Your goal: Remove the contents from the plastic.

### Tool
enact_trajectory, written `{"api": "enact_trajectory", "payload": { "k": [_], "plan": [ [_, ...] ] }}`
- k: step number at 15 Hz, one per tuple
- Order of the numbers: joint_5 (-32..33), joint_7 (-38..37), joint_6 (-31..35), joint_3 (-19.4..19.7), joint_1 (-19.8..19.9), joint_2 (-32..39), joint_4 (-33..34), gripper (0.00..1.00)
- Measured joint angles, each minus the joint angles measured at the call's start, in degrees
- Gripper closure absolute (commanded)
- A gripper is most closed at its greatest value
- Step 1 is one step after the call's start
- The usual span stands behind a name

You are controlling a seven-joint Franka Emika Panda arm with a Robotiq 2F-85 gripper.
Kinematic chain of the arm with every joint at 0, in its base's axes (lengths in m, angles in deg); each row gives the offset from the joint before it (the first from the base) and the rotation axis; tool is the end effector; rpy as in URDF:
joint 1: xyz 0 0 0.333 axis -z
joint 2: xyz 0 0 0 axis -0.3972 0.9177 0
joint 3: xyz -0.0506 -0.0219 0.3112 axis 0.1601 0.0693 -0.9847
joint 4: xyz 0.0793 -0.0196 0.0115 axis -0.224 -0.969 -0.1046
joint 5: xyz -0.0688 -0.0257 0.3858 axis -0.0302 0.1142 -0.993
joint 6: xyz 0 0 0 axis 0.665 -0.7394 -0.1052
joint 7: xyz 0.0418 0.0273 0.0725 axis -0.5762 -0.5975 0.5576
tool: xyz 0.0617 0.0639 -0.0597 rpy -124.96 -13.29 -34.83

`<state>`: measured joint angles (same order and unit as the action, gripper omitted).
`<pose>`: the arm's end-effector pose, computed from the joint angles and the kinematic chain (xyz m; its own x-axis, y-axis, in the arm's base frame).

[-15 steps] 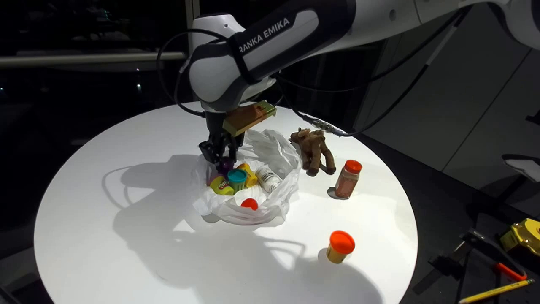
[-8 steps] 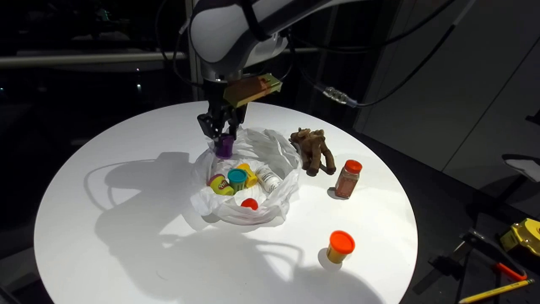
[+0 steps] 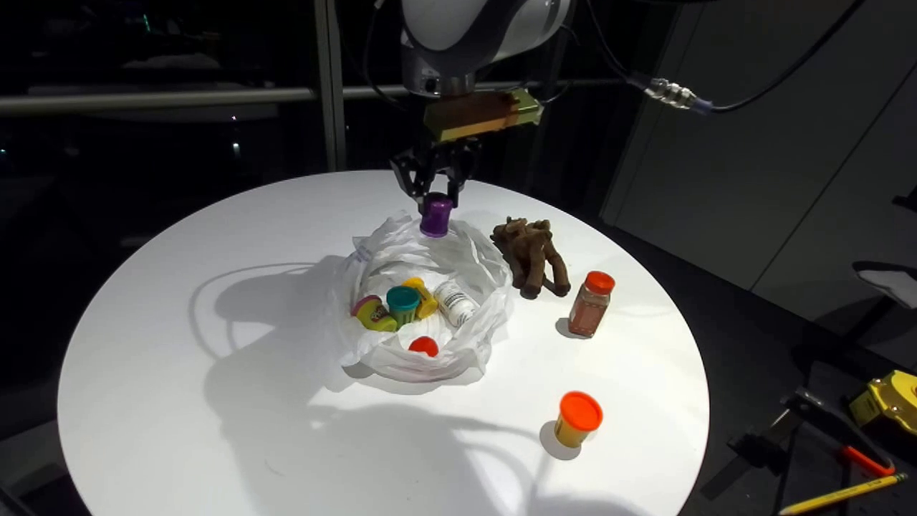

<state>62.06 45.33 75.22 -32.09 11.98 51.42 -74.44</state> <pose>0.7116 0.0894 0.2465 0.9865 -0.1498 0.0667 -0.1581 -0.9771 0.1427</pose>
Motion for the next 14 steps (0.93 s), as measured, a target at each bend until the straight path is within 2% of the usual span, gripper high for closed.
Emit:
{"api": "enact_trajectory", "payload": {
  "k": [8, 11, 14],
  "plan": [
    [0.14, -13.39, 2.44, 4.13, 0.10, -13.16, -23.78, 0.74],
    [0.42, -14.21, 3.28, 4.32, 0.28, -17.55, -32.21, 0.74],
    [0.45, -13.41, 3.43, 3.75, 0.49, -18.55, -35.93, 0.74]
  ]
}}
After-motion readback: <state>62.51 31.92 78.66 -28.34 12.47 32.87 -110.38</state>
